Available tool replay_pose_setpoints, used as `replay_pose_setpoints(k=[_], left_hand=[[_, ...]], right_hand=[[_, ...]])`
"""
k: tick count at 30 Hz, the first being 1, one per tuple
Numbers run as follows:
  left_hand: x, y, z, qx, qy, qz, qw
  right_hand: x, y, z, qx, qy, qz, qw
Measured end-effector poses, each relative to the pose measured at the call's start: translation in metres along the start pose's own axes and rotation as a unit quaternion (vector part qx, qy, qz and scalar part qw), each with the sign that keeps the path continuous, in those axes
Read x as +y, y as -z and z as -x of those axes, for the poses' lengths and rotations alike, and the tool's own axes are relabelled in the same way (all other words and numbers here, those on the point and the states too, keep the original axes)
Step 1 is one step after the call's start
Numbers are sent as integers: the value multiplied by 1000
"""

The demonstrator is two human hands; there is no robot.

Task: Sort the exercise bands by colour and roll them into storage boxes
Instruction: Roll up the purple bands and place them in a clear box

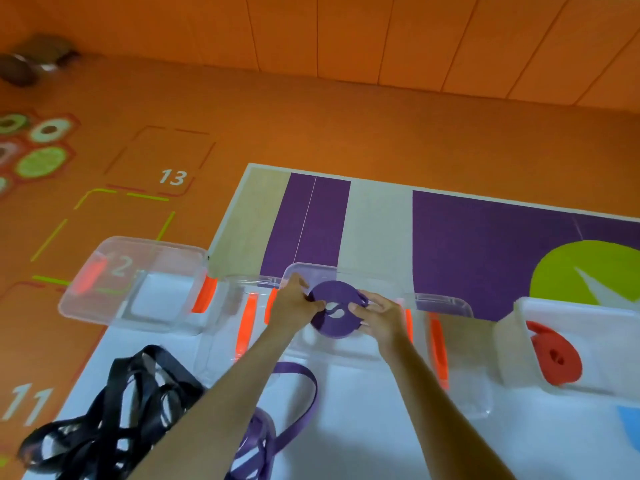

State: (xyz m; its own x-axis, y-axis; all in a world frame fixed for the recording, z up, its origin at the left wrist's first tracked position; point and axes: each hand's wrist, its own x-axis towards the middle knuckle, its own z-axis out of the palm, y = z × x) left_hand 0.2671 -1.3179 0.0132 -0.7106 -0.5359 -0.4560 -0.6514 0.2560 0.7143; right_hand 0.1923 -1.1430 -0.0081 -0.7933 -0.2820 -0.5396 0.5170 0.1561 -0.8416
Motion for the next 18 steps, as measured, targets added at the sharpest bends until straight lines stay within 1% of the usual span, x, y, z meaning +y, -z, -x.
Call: replay_pose_setpoints(k=[4,6,9,13,16,18], left_hand=[[-6,-33,-30,-10,30,-91,995],[-13,-48,-41,-10,66,-106,992],[-27,-63,-55,-7,106,-112,988],[-40,-79,-65,3,118,-111,987],[-50,-90,-69,23,121,-105,987],[-56,-96,-71,34,119,-111,986]], right_hand=[[14,-4,-42,3,-74,9,997],[30,-5,-60,13,-103,42,994],[68,-5,-93,33,-125,87,988],[54,-17,-82,86,-113,166,976],[57,-19,-82,133,-99,190,968],[62,-23,-83,138,-85,217,963]])
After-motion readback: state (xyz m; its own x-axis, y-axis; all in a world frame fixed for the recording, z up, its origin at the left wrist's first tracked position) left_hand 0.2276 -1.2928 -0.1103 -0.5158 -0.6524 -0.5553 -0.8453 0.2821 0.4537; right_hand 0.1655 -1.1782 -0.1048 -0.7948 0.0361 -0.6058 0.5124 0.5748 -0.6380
